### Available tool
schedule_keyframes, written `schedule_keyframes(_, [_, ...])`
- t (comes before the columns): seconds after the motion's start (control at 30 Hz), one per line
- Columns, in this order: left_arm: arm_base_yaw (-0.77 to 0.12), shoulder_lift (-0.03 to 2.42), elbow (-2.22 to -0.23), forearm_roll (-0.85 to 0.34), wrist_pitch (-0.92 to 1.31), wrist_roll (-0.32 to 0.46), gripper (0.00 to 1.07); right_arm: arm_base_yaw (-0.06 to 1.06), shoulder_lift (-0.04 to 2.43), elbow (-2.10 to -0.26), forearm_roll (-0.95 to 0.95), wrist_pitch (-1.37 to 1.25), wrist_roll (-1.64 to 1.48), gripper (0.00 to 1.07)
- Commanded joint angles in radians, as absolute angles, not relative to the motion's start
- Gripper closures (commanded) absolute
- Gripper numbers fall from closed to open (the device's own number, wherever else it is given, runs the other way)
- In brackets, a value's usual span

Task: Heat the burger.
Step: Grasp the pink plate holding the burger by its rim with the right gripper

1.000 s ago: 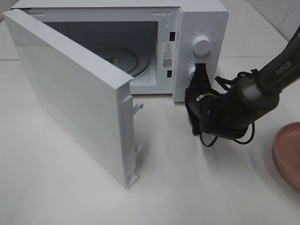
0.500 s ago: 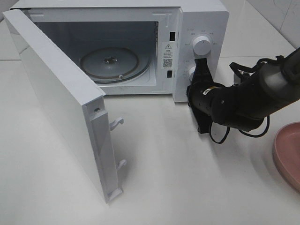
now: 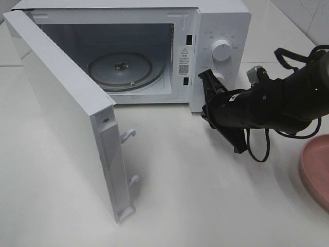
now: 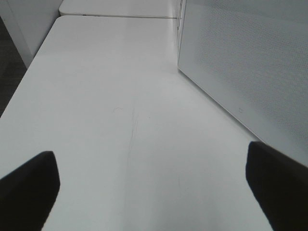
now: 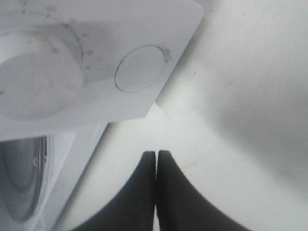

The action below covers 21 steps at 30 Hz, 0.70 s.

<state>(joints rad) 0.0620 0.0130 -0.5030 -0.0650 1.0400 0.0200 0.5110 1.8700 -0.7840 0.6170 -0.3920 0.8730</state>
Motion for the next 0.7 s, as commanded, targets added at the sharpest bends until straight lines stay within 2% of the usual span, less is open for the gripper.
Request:
schedule_keyframes(0.03, [0.058, 0.01, -0.499, -0.07, 1.037, 0.022, 0.09, 0.504, 1.832, -0.781, 0.608, -0.311, 0.741, 1.07])
schedule_keyframes(0.4, [0.058, 0.01, -0.499, -0.07, 1.037, 0.022, 0.09, 0.504, 1.745, -0.783, 0.593, 0.0, 0.311, 1.07])
schedule_keyframes(0.7, [0.058, 0.01, -0.499, -0.07, 1.037, 0.022, 0.09, 0.504, 1.729, -0.783, 0.364, 0.283, 0.253, 1.07])
